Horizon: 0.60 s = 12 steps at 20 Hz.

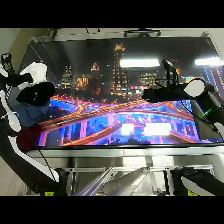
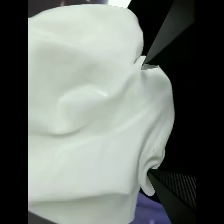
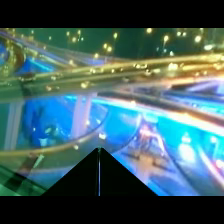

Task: Fold the shirts.

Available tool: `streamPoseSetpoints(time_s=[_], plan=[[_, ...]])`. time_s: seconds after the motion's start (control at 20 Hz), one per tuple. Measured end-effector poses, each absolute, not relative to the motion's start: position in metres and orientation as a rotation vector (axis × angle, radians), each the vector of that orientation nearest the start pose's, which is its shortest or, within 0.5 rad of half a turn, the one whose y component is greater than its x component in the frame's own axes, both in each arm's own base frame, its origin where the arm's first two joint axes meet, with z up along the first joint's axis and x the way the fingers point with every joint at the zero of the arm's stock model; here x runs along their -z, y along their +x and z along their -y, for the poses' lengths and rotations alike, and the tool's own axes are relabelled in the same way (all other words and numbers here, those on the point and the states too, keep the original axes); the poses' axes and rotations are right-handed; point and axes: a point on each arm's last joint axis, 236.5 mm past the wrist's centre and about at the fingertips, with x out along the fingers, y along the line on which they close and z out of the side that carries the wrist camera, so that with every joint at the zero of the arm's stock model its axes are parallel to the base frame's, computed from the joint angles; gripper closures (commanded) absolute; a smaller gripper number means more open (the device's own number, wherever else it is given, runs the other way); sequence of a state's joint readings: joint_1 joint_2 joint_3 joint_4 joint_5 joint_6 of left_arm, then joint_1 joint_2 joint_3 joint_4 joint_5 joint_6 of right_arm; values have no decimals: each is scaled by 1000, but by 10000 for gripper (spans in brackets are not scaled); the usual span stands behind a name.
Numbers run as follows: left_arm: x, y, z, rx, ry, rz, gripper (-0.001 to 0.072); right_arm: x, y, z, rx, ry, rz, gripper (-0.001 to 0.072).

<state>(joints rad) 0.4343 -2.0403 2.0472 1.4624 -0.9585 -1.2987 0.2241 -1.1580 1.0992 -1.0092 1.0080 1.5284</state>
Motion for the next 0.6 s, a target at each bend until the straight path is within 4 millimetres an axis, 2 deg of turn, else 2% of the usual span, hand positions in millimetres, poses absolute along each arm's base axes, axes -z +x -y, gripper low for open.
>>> streamPoseSetpoints(time_s=[0.15, 0.3, 0.35, 0.4, 0.45, 0.5, 0.6], plan=[[14, 590, -252, -238, -41, -891, -7, -76, 365, -193, -491, 373, -1089, 696], [37, 597, -257, -252, -42, -873, 12, -75, 365, -193, -491, 373, -1091, 696], [47, 599, -257, -253, -49, -879, 121, -75, 365, -193, -491, 373, -1091, 696], [56, 601, -257, -254, -57, -886, 359, -75, 365, -193, -491, 373, -1091, 696], [63, 603, -256, -253, -64, -894, 635, -75, 365, -193, -491, 373, -1091, 696], [68, 605, -255, -250, -69, -902, 696, -75, 365, -193, -491, 373, -1091, 696], [68, 607, -250, -242, -67, -912, 692, -75, 365, -193, -491, 373, -1091, 696]])
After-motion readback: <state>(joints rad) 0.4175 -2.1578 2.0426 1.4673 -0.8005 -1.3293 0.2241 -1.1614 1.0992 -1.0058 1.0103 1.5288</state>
